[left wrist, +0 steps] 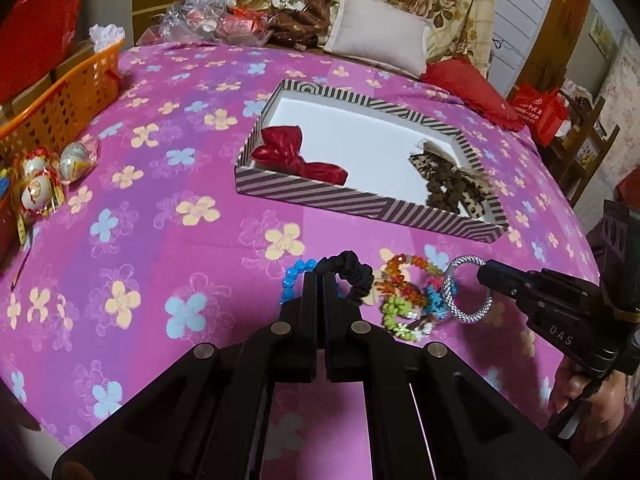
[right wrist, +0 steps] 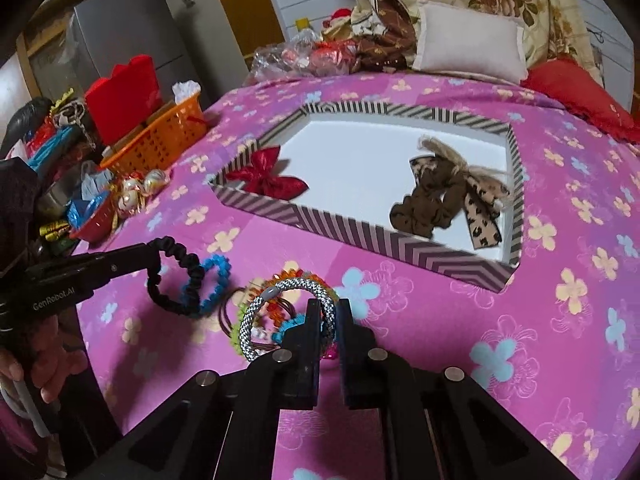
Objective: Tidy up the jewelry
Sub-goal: 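Grasp the black beaded hair tie with left tool while right tool lifts the bangle, then carry the black hair tie with left tool while right tool carries the bangle over the tray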
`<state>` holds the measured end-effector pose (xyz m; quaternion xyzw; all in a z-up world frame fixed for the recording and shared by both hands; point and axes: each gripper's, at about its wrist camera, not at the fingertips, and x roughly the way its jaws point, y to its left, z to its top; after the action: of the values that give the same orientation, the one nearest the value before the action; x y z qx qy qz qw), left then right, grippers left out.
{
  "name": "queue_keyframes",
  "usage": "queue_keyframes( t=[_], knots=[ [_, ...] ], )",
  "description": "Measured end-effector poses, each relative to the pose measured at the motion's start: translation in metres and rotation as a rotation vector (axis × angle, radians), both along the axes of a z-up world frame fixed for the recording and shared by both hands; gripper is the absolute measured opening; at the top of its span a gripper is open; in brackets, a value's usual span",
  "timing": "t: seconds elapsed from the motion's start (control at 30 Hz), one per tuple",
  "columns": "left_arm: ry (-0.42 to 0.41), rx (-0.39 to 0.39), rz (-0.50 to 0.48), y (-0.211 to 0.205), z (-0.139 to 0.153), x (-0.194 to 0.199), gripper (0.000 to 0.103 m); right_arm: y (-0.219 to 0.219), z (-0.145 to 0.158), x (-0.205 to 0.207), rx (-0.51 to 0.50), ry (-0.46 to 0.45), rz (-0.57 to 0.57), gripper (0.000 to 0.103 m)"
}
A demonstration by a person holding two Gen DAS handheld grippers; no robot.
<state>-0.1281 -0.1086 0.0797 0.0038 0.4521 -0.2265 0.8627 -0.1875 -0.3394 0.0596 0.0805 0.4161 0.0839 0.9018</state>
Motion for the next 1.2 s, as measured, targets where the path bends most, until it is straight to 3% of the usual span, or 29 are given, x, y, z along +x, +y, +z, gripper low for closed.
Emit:
queue_keyframes(
  t=[0.5, 1.2],
  knots=[
    [-0.066, 0.012, -0.024, -0.016, 0.032, -0.001, 0.001, -0.01, 0.032, 0.005, -0.004, -0.066, -0.044, 0.007],
    [-0.154, 0.091, -0.075, -0.078, 0.053, 0.059, 0.001, -0.053, 0.037, 0.057, -0.009, -0.074, -0.134, 0.007]
  ],
)
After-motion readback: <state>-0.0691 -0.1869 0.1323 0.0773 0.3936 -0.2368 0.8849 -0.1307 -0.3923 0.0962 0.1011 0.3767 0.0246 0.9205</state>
